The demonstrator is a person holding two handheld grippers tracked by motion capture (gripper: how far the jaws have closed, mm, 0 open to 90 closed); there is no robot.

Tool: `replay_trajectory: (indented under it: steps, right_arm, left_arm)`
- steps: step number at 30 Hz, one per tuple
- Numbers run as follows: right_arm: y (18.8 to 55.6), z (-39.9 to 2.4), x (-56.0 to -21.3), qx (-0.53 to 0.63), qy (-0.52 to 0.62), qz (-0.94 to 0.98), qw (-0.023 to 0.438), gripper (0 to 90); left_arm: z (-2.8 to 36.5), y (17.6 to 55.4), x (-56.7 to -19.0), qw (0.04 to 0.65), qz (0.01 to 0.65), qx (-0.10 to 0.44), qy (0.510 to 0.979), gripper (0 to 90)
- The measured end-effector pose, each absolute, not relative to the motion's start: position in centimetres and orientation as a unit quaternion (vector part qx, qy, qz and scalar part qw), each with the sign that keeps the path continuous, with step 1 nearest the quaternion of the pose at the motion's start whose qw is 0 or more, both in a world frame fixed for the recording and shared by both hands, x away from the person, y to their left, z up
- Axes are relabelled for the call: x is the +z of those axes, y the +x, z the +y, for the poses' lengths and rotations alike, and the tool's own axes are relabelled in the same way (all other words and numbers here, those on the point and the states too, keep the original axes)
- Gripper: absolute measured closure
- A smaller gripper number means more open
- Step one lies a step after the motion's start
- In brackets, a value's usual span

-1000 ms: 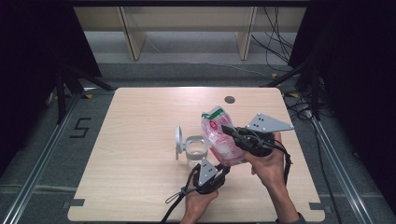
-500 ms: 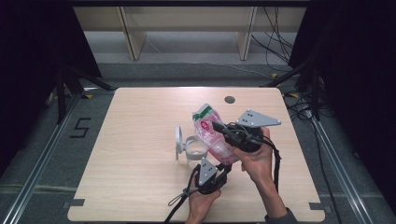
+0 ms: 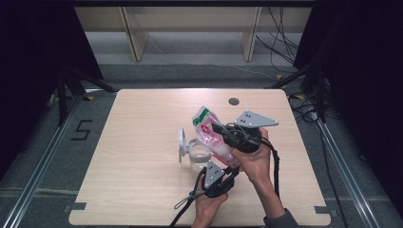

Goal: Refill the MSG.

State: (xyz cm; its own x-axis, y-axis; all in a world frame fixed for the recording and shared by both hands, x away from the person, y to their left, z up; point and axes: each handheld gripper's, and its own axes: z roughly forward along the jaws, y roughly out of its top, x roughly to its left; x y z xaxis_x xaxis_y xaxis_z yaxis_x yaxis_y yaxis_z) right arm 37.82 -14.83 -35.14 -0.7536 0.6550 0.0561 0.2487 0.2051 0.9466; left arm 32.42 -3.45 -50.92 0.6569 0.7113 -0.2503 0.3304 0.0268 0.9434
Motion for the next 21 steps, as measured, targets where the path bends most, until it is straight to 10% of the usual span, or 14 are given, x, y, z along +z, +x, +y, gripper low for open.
replay_trajectory:
  steps: [21]
  right_arm:
    - [38.7, -13.7, -35.9, 0.548, 0.302, 0.757, 0.188, 90.0]
  left_arm:
    - [-3.7, 32.7, -50.9, 0.604, 0.374, 0.163, 0.685, 78.1]
